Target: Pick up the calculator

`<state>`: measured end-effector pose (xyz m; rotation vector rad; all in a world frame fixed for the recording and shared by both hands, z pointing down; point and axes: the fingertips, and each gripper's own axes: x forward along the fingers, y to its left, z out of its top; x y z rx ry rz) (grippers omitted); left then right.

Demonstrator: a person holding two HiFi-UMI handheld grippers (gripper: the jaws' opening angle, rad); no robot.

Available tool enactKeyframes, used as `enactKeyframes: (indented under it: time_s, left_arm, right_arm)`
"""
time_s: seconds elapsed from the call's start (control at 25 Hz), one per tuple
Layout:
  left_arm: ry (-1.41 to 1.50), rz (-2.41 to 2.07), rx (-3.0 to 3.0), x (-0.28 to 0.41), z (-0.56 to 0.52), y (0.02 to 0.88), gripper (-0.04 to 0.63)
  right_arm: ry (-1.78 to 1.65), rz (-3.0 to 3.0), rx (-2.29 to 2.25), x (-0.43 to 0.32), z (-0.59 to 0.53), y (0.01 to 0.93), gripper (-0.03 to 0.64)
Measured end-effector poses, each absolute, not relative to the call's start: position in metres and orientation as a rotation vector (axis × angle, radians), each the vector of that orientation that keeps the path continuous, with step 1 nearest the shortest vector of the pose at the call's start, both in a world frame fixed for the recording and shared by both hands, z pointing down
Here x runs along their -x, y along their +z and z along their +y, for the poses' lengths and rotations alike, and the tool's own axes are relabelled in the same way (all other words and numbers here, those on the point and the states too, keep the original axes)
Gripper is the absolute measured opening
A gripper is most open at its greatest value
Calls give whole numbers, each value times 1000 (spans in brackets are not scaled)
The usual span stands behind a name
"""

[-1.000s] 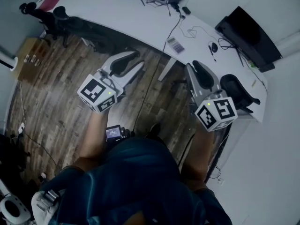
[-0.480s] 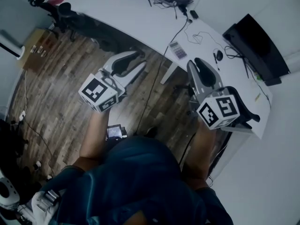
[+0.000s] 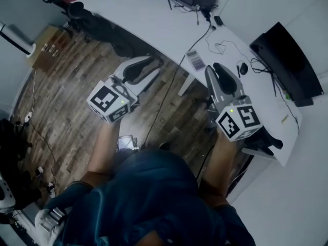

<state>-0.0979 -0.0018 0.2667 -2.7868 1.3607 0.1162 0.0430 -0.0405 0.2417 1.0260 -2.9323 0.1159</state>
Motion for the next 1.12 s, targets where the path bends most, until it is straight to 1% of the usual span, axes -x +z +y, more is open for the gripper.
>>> enactKeyframes:
  time_s: [0.68, 1.12]
  left_arm:
    - [-1, 1251, 2828, -2, -47, 272, 130]
    - [27, 1076, 2908, -24, -88, 271, 130]
  right_arm:
    - [172, -2955, -1125, -142, -83, 253, 77]
    - [191, -2871, -1293, -169, -103, 257, 77]
